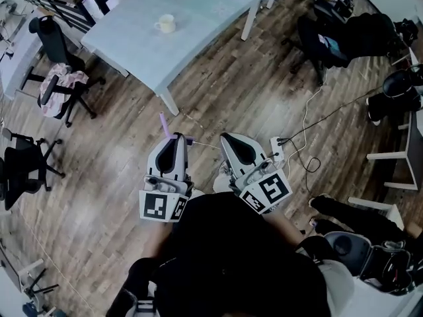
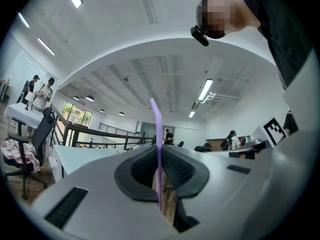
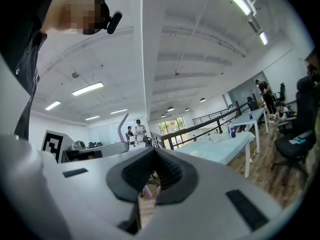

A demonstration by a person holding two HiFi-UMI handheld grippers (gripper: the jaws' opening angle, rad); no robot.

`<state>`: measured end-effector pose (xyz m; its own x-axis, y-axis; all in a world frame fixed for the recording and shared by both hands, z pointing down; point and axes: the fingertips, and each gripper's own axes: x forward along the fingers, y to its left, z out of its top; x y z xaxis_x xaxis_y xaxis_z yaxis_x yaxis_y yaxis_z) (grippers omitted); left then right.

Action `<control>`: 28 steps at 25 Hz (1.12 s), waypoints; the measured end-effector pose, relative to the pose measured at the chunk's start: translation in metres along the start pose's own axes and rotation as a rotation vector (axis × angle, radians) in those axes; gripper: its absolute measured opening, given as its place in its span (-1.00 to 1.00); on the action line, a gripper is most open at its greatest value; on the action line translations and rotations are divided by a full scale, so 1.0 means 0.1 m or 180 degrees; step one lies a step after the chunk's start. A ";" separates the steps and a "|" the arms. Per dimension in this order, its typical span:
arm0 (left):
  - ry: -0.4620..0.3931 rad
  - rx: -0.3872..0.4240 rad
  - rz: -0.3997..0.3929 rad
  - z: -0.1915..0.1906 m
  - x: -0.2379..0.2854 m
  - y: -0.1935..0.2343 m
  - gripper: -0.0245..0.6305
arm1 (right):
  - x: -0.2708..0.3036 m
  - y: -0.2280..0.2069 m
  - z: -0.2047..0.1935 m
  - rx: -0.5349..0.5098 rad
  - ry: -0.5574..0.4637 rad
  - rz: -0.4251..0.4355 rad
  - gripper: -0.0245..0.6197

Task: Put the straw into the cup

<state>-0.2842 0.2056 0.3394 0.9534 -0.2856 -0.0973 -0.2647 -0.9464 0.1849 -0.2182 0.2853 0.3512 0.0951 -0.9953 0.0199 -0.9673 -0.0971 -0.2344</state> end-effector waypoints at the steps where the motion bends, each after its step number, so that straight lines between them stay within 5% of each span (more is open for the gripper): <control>1: -0.0006 0.0004 0.0017 -0.01 0.09 -0.04 -0.83 | 0.00 -0.08 0.04 -0.0009 -0.0010 0.0033 -0.90; 12: -0.0092 0.0060 0.0250 -0.10 0.66 -0.36 -0.83 | -0.06 -0.80 0.22 -0.0043 -0.0028 0.0221 -0.90; 28: -0.0122 0.0139 0.0332 -0.26 1.19 -0.23 -0.83 | 0.16 -1.31 0.23 -0.0073 -0.0004 0.0239 -0.90</control>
<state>-0.1605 0.1975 0.3489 0.9144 -0.3875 -0.1173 -0.3689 -0.9168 0.1531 -0.0847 0.2825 0.3595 0.0223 -0.9997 0.0019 -0.9768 -0.0222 -0.2128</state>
